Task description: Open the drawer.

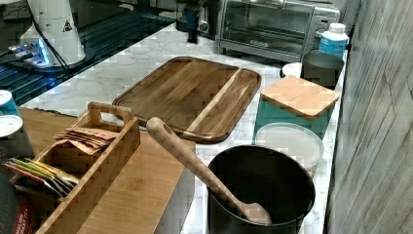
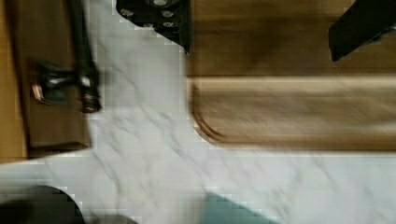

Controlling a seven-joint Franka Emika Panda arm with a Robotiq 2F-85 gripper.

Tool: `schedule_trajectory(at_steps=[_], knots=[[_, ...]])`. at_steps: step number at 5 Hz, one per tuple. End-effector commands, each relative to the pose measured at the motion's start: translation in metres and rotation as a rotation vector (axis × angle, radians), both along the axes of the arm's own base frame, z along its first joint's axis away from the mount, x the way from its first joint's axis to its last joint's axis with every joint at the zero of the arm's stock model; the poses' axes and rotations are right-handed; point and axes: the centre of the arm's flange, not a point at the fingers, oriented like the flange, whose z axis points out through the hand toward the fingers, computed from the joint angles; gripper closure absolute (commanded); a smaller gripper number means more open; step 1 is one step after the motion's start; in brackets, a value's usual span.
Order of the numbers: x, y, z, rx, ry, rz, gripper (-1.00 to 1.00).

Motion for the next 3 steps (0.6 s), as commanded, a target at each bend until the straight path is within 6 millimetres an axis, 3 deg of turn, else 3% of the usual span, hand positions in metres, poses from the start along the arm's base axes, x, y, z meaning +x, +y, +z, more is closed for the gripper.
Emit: schedule_trajectory(at_steps=[1,2,3], knots=[[-0.045,-0.086,-0.024,-0.085,-0.035,0.163,-1.0],[-0.055,-0.11,-0.032,-0.08,-0.068,0.206,-1.0],[-0.059,-0.121,-0.035,-0.081,-0.047,0.193,-1.0]])
